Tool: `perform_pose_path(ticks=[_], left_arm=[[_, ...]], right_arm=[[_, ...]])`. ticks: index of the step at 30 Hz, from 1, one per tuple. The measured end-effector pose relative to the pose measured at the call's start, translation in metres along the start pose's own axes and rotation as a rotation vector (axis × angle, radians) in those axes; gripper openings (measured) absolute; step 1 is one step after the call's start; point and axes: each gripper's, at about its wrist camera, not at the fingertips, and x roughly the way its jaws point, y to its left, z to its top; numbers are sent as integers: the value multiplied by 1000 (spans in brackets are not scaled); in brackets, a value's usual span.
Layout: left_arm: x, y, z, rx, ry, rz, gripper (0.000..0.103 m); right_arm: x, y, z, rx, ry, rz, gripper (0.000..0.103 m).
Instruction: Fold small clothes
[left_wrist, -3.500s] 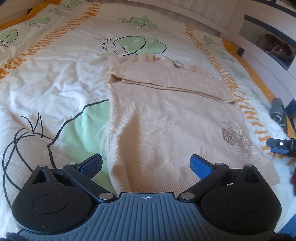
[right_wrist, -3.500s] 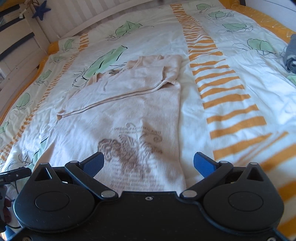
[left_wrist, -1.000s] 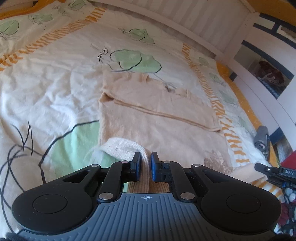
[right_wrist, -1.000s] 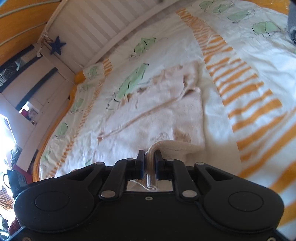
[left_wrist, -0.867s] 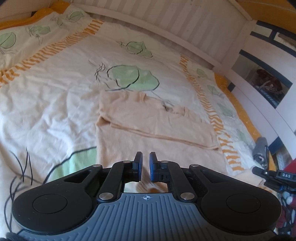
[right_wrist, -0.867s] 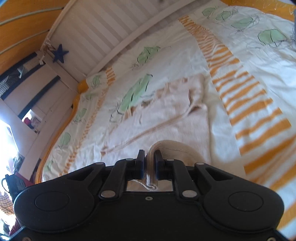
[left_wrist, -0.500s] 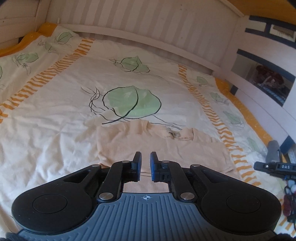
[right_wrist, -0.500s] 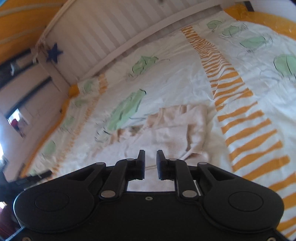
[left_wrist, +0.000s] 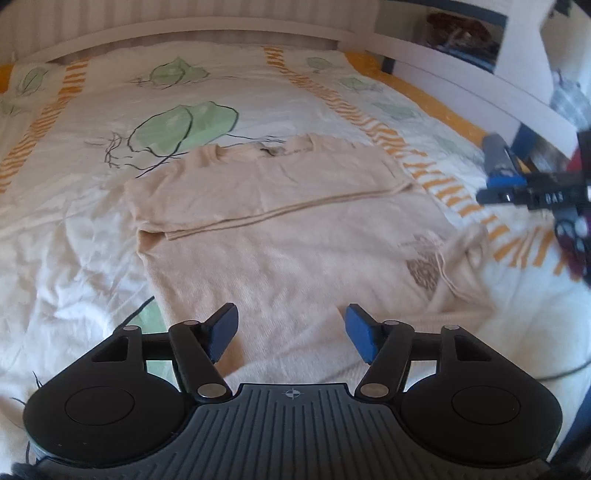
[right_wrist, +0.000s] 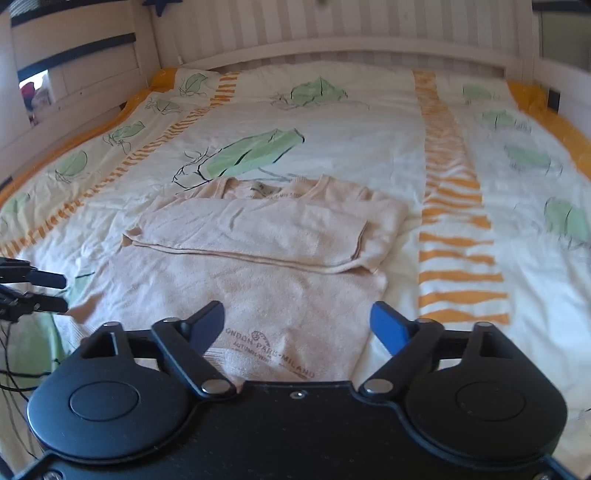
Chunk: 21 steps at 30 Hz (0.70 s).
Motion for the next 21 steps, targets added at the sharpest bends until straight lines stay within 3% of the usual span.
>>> perform_pose_path(ticks=[4, 8, 13, 15, 21], left_arm=[[1, -26, -14, 204, 51, -11, 68], [10, -39, -19, 310, 102, -30, 68], [25, -35, -17, 330, 149, -31, 67], [29, -31, -15, 324, 153, -31, 67], [38, -25, -8, 323, 149, -12, 67]], right_arm=[[-3, 16, -5, -113, -16, -7, 91], [4, 29, -10, -225, 23, 39, 90], [18, 45, -17, -377, 94, 123, 84], [28, 47, -20, -402, 141, 165, 73], [49, 47, -23, -417, 211, 241, 63]])
